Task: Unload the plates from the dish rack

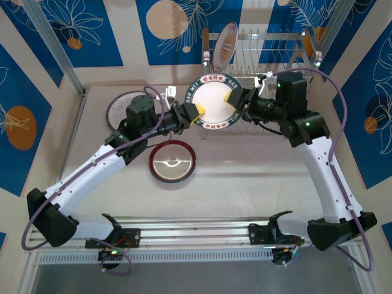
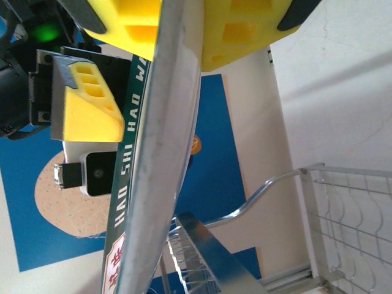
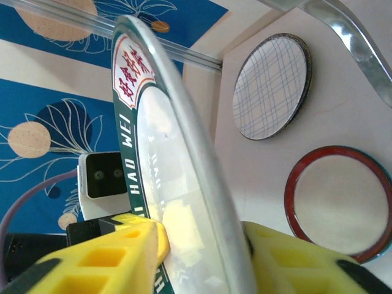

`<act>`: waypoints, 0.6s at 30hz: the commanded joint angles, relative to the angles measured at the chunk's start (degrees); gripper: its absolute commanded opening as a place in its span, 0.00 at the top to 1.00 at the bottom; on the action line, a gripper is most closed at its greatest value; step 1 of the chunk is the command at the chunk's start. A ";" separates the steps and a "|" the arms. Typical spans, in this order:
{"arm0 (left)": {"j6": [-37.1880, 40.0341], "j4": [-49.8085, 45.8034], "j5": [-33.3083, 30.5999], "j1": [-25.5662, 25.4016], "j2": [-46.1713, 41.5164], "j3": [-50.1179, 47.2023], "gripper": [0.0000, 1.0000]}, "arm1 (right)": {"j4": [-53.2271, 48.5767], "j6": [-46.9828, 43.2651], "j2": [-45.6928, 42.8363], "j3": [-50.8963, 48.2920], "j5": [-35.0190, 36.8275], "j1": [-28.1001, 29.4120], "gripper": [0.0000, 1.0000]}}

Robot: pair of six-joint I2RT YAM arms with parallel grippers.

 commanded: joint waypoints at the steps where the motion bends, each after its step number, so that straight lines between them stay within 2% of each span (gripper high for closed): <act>1: -0.20 4.01 -1.93 0.42 -3.29 -1.42 1.00 | -1.96 -3.52 -1.78 0.10 0.67 0.35 0.52; 5: -1.33 4.17 -3.07 1.37 -5.47 -3.32 1.00 | -2.95 -8.02 -3.03 -0.54 2.94 0.43 0.44; 9: -2.02 3.17 -3.39 3.02 -8.35 -6.06 1.00 | -3.81 -12.68 -5.29 -2.15 7.26 0.65 0.41; 14: -2.07 0.30 -4.44 4.62 -12.51 -10.48 1.00 | 0.09 -20.90 -10.12 -6.83 11.05 2.39 0.40; 18: -1.57 -1.65 -5.92 5.33 -15.29 -14.02 1.00 | 2.99 -28.77 -13.27 -10.18 10.95 4.44 0.40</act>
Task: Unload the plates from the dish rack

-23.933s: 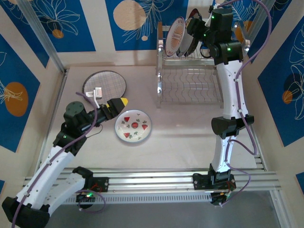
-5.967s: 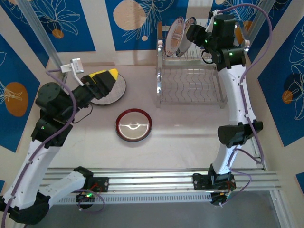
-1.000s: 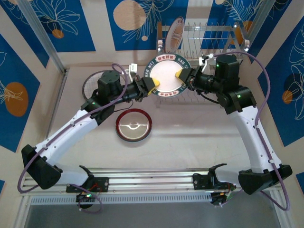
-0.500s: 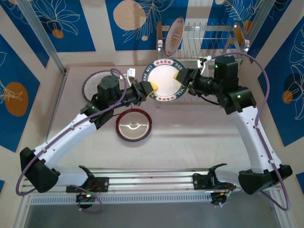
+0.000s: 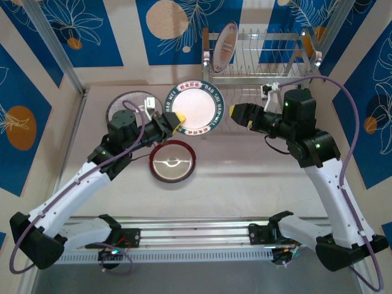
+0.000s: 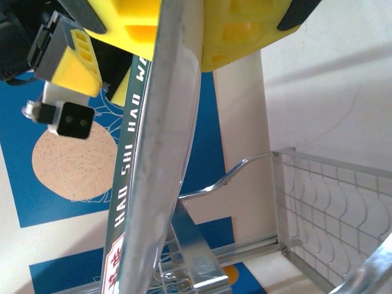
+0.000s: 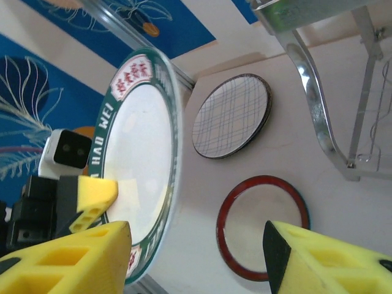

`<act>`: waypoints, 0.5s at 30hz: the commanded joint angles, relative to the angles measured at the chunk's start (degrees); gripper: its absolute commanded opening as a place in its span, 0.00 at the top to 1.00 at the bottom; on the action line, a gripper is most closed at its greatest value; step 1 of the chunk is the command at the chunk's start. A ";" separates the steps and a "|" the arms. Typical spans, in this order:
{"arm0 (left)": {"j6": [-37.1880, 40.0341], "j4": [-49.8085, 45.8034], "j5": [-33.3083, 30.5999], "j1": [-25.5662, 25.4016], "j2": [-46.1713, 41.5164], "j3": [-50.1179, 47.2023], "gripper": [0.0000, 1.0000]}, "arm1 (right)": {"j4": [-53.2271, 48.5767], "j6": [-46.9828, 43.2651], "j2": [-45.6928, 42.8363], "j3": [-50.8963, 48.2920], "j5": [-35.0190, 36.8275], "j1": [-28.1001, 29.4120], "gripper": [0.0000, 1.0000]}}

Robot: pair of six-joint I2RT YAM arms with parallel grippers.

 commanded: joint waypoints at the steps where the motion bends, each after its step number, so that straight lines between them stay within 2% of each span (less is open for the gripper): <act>1: 0.03 -0.04 -2.20 0.77 -2.89 -2.76 1.00 | 4.16 -11.32 -2.97 -3.01 1.28 2.14 0.40; 4: 0.14 -1.54 -4.04 0.99 -4.39 -5.32 1.00 | 8.31 -18.88 -6.49 -7.55 0.85 4.55 0.40; 8: 1.59 -4.19 -6.67 1.05 -5.97 -8.38 1.00 | 12.57 -26.91 -10.46 -12.86 -1.72 6.78 0.35; 15: 0.74 -2.88 -10.33 1.05 -7.99 -16.49 1.00 | 9.36 -34.27 -11.65 -15.48 -2.14 10.40 0.33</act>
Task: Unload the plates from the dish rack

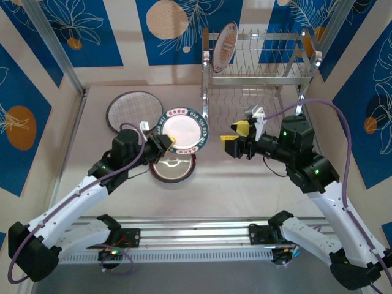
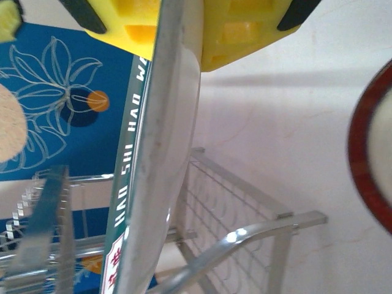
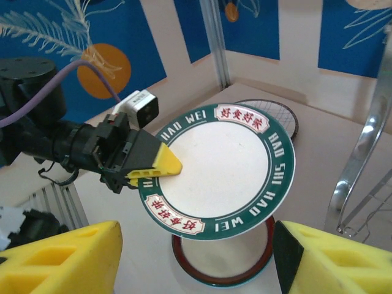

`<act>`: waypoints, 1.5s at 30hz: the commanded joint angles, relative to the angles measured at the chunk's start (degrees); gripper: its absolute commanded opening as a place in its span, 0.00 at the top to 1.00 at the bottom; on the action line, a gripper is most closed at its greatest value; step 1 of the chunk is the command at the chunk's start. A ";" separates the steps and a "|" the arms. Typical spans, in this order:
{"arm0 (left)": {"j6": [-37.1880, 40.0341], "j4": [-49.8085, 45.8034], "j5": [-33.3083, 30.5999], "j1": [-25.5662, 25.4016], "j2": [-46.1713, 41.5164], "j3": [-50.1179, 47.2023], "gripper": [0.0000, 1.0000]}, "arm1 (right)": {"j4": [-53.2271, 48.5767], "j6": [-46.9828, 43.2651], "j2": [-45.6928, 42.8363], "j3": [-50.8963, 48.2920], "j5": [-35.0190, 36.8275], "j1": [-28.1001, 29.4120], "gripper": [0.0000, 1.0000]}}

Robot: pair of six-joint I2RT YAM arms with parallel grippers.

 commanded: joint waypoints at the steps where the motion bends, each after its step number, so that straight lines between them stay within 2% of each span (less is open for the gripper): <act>1: 0.49 2.43 -3.35 0.55 -1.82 -3.09 1.00 | -0.14 -6.50 -0.55 -1.71 -1.24 1.64 0.33; 9: 0.07 3.06 -7.82 0.66 -1.80 -11.18 1.00 | -2.87 -10.61 1.08 -2.06 -1.58 4.47 0.33; 23: -7.17 16.77 -10.28 0.68 4.83 -22.46 1.00 | -2.40 -10.42 4.41 -0.52 -2.63 5.31 0.32; 40: -10.12 25.70 -9.50 0.95 10.67 -27.59 1.00 | -2.71 -8.59 6.03 0.32 -2.14 6.10 0.32; 45: -9.98 25.52 -8.75 0.98 11.77 -27.39 0.94 | -2.71 -8.17 6.08 0.49 -1.96 6.54 0.33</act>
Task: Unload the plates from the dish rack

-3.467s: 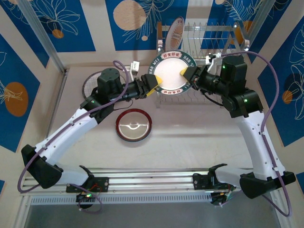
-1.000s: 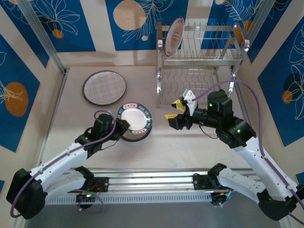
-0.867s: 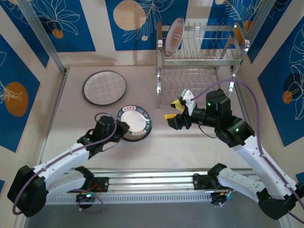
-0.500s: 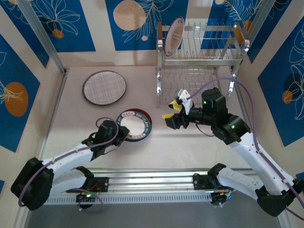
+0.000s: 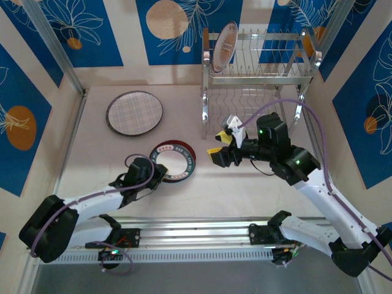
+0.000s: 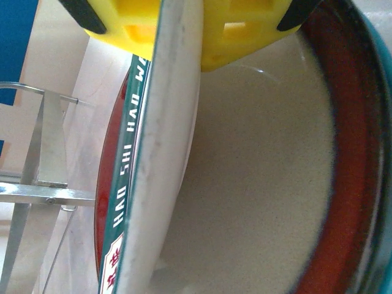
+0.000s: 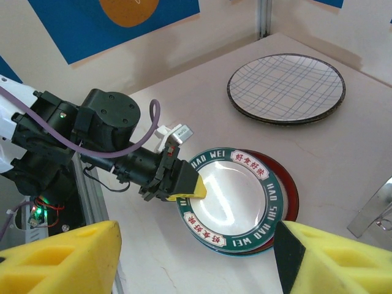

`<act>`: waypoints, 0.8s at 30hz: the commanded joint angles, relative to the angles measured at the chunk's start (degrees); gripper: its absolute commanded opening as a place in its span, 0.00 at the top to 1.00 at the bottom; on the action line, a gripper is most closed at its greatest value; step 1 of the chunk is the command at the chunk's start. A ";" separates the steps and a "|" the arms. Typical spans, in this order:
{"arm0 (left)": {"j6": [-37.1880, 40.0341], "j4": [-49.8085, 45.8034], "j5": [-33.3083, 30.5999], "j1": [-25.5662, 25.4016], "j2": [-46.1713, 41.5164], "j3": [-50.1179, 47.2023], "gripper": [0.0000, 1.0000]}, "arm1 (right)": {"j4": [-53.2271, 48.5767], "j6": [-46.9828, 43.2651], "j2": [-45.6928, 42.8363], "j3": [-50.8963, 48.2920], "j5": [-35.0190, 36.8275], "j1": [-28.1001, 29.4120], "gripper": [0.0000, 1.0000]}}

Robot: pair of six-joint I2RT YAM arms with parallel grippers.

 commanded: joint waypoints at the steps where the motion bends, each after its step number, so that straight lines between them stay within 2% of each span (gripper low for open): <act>1: -0.66 2.40 0.34 0.68 0.49 0.14 0.92 | -0.54 0.77 -0.32 2.13 -0.43 0.62 0.32; 3: -0.70 1.61 0.44 0.69 0.34 0.29 0.87 | -0.63 0.92 -0.30 2.13 -0.34 0.74 0.32; 8: -0.68 -1.68 0.26 0.70 -0.75 0.75 0.64 | -0.90 1.03 -0.40 2.30 0.23 1.06 0.33; 13: -0.51 -4.56 0.53 0.64 -1.82 1.20 0.52 | -1.03 1.01 -0.42 2.40 0.47 1.13 0.32; 20: -0.26 -11.47 0.59 0.69 -3.89 2.80 0.41 | -1.07 1.10 -0.25 2.40 0.96 1.23 0.32; 24: -0.25 -13.68 1.57 0.86 -3.33 3.47 0.40 | -0.95 1.38 -0.23 2.40 1.28 1.21 0.32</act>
